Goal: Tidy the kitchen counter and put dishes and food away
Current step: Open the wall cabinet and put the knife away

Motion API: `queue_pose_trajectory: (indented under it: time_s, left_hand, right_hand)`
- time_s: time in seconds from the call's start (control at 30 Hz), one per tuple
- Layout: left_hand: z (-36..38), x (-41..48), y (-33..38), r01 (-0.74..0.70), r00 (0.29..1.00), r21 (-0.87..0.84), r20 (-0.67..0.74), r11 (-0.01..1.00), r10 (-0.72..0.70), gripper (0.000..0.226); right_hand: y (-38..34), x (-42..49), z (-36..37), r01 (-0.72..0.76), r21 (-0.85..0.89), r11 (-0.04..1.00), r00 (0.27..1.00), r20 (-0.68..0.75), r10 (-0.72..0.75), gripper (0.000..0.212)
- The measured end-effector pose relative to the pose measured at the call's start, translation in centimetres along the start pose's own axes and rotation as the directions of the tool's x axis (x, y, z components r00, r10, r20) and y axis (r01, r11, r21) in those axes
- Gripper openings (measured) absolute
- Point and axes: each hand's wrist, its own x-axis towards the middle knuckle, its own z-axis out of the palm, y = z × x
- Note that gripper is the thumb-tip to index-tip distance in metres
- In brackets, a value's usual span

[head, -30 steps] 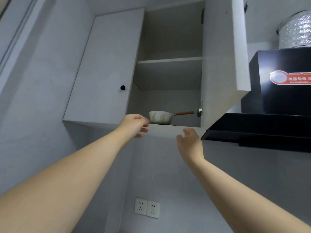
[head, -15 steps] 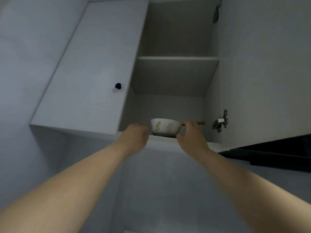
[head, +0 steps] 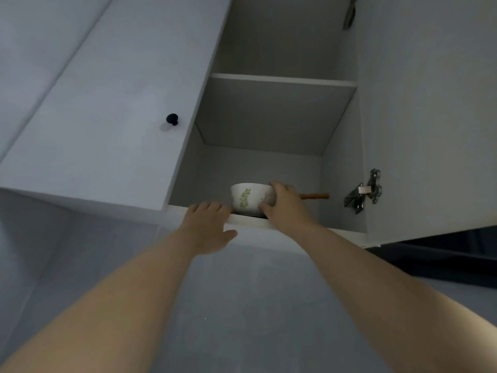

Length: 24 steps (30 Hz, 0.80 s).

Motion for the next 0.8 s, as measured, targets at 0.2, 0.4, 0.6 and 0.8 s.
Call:
queue_pose_trajectory:
  time_s: [0.2, 0.4, 0.6, 0.8]
  left_hand:
    - [-0.6, -0.5, 0.3, 0.002, 0.999, -0.031, 0.039, 1.000, -0.001, 0.053]
    - [-0.6, -0.8, 0.3, 0.005, 1.000, -0.040, 0.023, 0.999, -0.004, 0.055]
    - [-0.6, -1.0, 1.0, 0.041, 0.999, 0.077, -0.009, 0.996, -0.040, 0.056]
    - [-0.8, -1.3, 1.4, 0.085, 0.996, 0.166, -0.021, 0.982, -0.083, 0.055]
  right_hand:
    - [-0.8, 1.0, -0.2, -0.040, -0.039, 0.998, 0.999, 0.007, 0.040, 0.039]
    - [-0.3, 1.8, -0.7, -0.079, -0.088, 0.993, 0.995, 0.049, 0.083, 0.050]
    - [1.2, 2.2, -0.8, -0.127, -0.048, 0.991, 0.991, 0.041, 0.129, 0.051]
    - [1.0, 3.3, -0.2, -0.158, -0.137, 0.978, 0.981, 0.092, 0.172, 0.056]
